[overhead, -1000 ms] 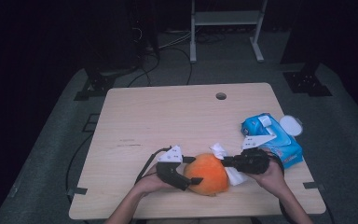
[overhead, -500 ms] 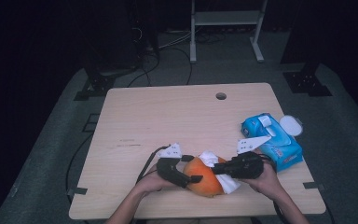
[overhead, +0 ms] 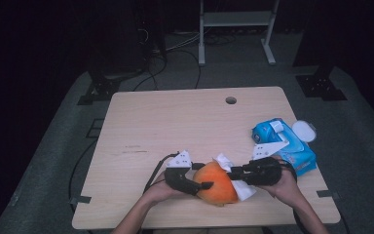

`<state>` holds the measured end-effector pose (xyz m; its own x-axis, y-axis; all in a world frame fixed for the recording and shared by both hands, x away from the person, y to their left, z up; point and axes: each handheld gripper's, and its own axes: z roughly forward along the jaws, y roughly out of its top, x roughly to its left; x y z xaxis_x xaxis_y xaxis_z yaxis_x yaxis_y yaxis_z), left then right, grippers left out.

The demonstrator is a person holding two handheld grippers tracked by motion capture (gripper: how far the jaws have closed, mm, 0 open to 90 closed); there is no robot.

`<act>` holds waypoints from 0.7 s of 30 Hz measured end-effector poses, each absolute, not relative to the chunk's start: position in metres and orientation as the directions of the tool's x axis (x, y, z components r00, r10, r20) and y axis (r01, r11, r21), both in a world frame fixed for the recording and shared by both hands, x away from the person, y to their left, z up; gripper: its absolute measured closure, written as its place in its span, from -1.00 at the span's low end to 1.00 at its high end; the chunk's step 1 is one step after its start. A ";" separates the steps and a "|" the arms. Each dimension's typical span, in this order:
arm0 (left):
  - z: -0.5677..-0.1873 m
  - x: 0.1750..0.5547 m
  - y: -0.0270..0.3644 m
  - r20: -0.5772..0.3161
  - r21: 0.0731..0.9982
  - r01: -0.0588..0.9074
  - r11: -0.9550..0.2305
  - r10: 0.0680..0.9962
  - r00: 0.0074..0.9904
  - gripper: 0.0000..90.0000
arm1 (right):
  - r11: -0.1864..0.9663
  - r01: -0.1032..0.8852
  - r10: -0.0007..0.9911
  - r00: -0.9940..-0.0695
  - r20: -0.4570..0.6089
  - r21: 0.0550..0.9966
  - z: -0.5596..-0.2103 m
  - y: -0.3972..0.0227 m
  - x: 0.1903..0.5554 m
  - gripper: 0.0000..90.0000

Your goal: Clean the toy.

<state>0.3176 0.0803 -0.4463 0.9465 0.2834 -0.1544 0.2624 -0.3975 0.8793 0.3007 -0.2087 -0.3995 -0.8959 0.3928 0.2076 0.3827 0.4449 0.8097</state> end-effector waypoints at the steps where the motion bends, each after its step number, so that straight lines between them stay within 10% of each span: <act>1: -0.446 0.318 0.080 -0.154 0.879 0.262 -0.398 0.283 0.946 -0.41 | 0.445 0.383 0.393 -0.896 0.208 0.810 -0.399 -0.209 0.301 0.69; 14: -0.453 0.324 0.079 -0.233 0.850 0.349 -0.396 0.313 0.921 -0.83 | 0.442 0.420 0.453 -0.867 0.207 0.792 -0.408 -0.211 0.307 0.86; 21: -0.442 0.312 0.072 -0.117 0.890 0.244 -0.386 0.323 0.939 -0.24 | 0.435 0.389 0.429 -0.883 0.193 0.812 -0.402 -0.198 0.301 0.87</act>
<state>0.3120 0.0716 -0.4418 0.9390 0.3233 -0.1172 0.2438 -0.3858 0.8898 0.3007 -0.1983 -0.4016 -0.8825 0.4291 0.1925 0.3887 0.4349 0.8123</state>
